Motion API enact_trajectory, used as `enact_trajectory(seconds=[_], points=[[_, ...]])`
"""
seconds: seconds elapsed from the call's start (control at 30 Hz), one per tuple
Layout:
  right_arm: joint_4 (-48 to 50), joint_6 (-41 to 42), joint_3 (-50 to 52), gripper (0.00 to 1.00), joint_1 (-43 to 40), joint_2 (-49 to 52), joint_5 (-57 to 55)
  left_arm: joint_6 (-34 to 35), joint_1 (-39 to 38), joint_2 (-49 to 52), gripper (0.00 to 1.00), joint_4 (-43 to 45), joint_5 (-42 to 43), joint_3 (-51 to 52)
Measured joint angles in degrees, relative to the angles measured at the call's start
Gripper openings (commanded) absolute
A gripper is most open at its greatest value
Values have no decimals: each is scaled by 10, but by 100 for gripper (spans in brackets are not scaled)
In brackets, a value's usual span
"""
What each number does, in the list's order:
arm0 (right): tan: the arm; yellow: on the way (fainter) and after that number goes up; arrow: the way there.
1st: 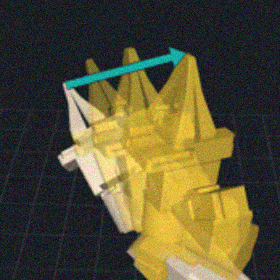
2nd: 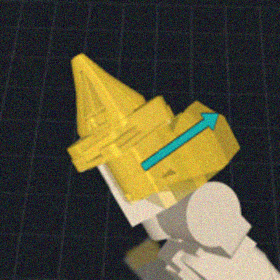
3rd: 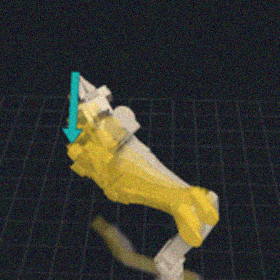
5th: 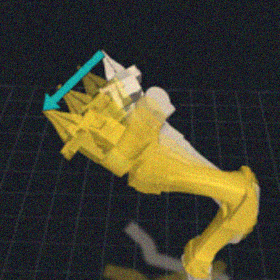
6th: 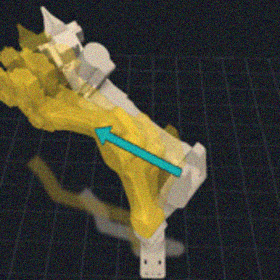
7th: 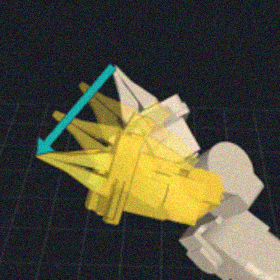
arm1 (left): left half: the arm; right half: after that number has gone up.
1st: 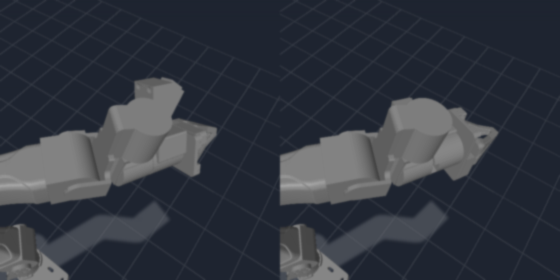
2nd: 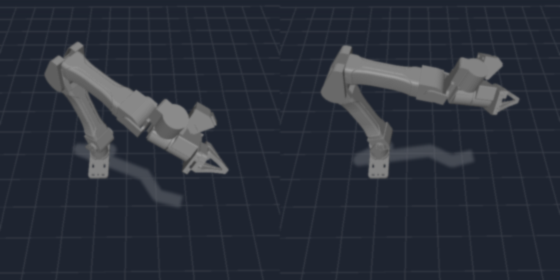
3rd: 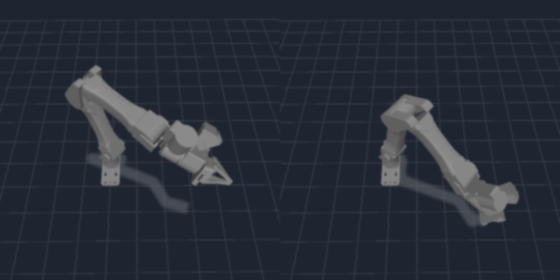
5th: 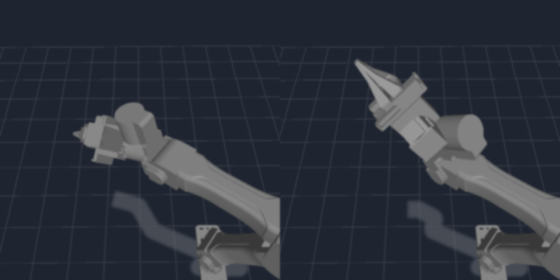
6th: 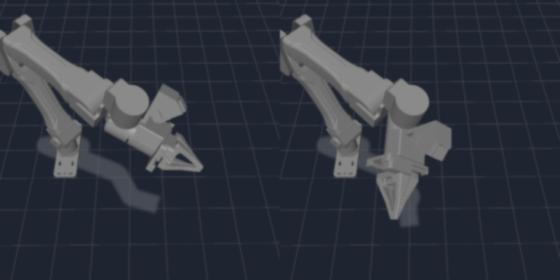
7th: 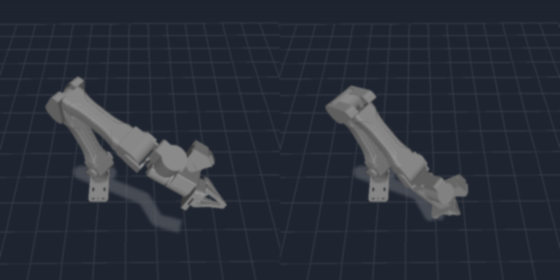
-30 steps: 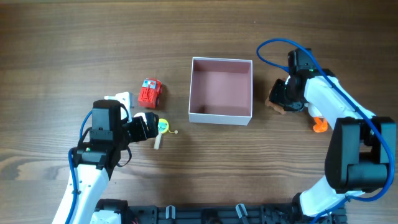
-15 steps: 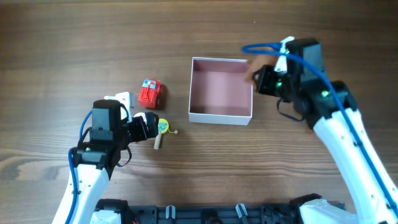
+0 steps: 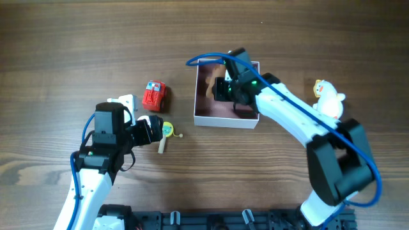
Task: Pack container
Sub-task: 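Lower the brown plush into the box and open the right gripper, then reach the right gripper to the white duck plush and grasp it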
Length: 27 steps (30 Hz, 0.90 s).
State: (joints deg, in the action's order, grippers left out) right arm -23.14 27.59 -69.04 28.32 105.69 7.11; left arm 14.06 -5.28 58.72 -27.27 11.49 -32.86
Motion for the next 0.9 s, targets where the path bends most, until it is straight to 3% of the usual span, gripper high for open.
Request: enact_trajectory(seconds=[0.27,0.6,0.7,0.9], points=[[44,-71,5,76,0,13,19,0,0,0,100,0,0,0],[31,-112,1,82,-1,-118,19,0,0,0,100,0,0,0],[-23,-115,-2,87,-10,-180,-1,0,0,0,100,0,0,0],[-166,-96,-8,93,-142,-276,-71,0,0,0,100,0,0,0]])
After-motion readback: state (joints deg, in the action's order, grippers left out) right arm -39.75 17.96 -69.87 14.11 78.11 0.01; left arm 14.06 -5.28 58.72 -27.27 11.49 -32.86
